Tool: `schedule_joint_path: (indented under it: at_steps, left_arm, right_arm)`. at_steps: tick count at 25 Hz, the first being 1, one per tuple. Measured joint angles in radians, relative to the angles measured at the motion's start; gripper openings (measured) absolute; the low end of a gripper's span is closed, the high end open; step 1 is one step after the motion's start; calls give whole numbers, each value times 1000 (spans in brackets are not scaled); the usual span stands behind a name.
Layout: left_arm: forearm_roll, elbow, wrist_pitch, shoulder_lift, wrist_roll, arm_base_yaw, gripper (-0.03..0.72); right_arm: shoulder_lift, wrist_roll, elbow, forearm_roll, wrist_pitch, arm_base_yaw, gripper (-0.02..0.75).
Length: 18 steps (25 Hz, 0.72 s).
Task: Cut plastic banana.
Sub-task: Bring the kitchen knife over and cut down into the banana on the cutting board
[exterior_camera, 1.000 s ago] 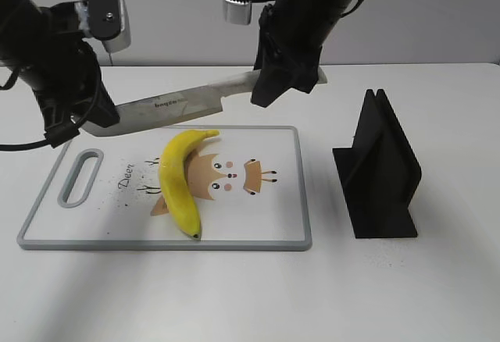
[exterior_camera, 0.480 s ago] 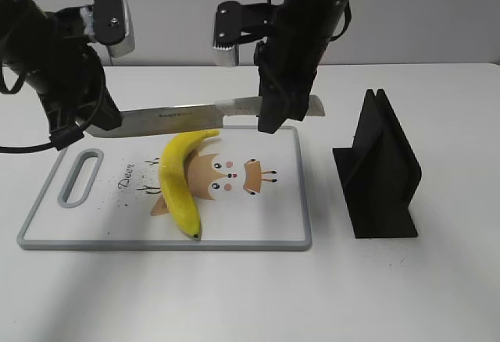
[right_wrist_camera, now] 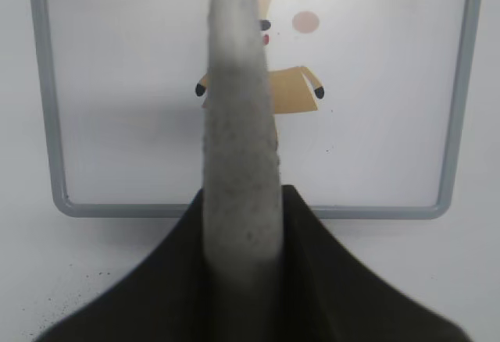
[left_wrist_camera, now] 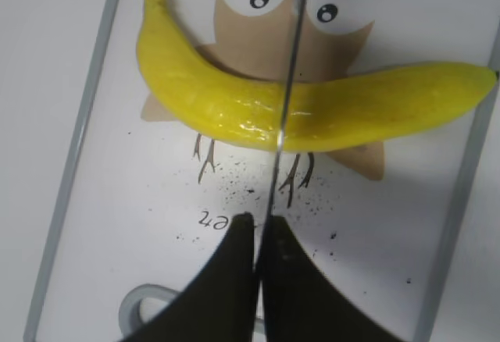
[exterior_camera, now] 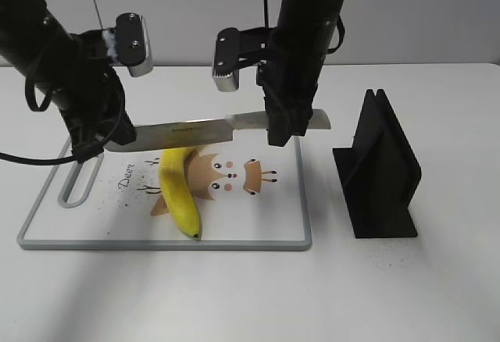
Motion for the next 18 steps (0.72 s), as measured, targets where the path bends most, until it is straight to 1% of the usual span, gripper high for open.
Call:
schedule_joint_path:
  at_steps: [7, 11, 18]
  left_arm:
    - [0, 0, -12, 56, -5, -3, -10]
    - [-33, 0, -17, 100, -5, -3, -10]
    - [-54, -22, -3, 138, -3, -2, -10]
  right_arm:
    - [52, 4, 0, -1, -2, 1, 185]
    - [64, 4, 1, -12, -17, 1, 188]
    - [105, 4, -1, -19, -14, 0, 188]
